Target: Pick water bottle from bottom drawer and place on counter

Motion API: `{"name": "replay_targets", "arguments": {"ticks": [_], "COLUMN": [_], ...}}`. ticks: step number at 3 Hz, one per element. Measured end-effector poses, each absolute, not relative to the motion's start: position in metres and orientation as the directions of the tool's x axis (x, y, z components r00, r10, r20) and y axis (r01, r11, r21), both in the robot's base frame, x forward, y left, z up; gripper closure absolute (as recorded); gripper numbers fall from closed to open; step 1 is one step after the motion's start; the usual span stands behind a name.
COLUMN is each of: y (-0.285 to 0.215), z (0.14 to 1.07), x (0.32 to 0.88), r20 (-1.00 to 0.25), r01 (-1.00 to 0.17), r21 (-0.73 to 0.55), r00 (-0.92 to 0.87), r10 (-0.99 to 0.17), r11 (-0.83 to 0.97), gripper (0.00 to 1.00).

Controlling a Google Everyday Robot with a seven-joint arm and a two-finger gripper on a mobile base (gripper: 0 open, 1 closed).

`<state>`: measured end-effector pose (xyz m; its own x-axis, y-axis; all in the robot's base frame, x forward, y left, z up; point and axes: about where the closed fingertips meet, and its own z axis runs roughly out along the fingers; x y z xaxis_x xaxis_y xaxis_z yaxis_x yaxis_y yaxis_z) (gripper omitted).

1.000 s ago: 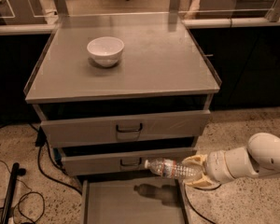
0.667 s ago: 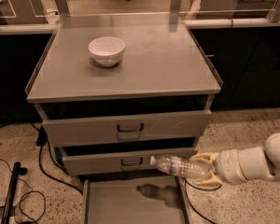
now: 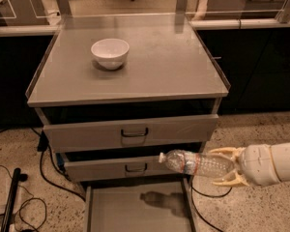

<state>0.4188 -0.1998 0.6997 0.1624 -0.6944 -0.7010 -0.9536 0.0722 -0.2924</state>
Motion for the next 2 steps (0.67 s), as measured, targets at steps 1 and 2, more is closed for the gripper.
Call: {"name": "replay_targets", "arguments": {"ticks": [1, 2], "y": [-0.192, -0.175], "z": [0.745, 0.790], "x": [0.414, 0.422], "r20": [-0.670, -0.618], "r01": [-0.940, -0.929], "r21": [-0.337, -0.369], "r00": [0.209, 0.235], "r10": [-0.712, -0.750], "r11": [0.042, 0.013], "gripper": [1.00, 1.00]}}
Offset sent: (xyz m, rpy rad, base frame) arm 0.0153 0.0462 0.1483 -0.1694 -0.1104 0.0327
